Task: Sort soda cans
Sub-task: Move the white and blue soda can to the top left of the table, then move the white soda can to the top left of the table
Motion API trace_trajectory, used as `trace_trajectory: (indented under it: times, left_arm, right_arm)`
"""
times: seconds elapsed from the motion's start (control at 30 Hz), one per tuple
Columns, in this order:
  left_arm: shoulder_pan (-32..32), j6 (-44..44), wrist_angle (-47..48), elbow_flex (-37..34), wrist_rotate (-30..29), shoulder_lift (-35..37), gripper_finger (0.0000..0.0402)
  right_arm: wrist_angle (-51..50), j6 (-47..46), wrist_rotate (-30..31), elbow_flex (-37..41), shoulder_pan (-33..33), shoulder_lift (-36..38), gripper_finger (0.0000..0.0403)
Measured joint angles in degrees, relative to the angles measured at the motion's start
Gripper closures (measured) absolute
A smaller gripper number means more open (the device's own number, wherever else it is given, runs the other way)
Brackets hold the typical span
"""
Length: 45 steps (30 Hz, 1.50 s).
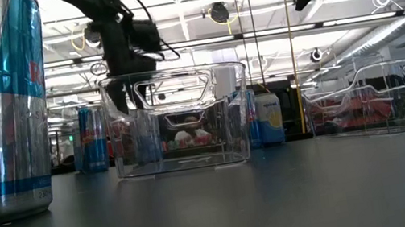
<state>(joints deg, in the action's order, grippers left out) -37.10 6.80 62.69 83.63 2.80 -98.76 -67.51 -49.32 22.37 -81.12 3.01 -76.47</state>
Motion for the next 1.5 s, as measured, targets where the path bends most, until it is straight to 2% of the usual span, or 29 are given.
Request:
trace_trajectory:
  times: [0.17,0.37,0.5,0.73,1.03,1.17,1.37,1.5]
  left_arm:
    - [0.5,2.6,1.8,0.8,0.1,5.9,0.0015]
    - [4.6,6.7,9.8,0.8,0.1,14.7,0.0015]
    - [11.7,12.7,12.5,0.4,-1.3,19.7,0.0015]
    - [29.2,26.2,14.8,0.0,-6.8,24.6,0.0015]
    - [40.8,38.3,15.0,0.0,-4.6,24.9,0.0015]
    - [46.6,42.0,15.0,-0.1,-7.9,24.3,0.0015]
    - [54.8,42.3,14.2,-0.6,-9.1,22.2,0.0015]
    - [58.4,39.1,14.3,-0.6,-9.4,20.8,0.0015]
  right_arm:
    - [0.0,0.0,0.0,0.0,0.0,0.0,0.0080]
    - [0.0,0.0,0.1,0.0,0.0,0.0,0.0080]
    - [0.0,0.0,0.2,0.0,0.0,0.0,0.0080]
    - [0.0,0.6,0.2,0.0,0.0,0.0,0.0080]
    - [0.1,2.3,0.3,0.0,0.0,0.0,0.0080]
    - [0.1,2.7,0.3,0.0,0.0,0.0,0.0080]
    - [0.3,2.6,0.3,0.0,0.1,0.0,0.0080]
    - [1.4,2.4,0.3,0.0,0.3,0.0,0.0080]
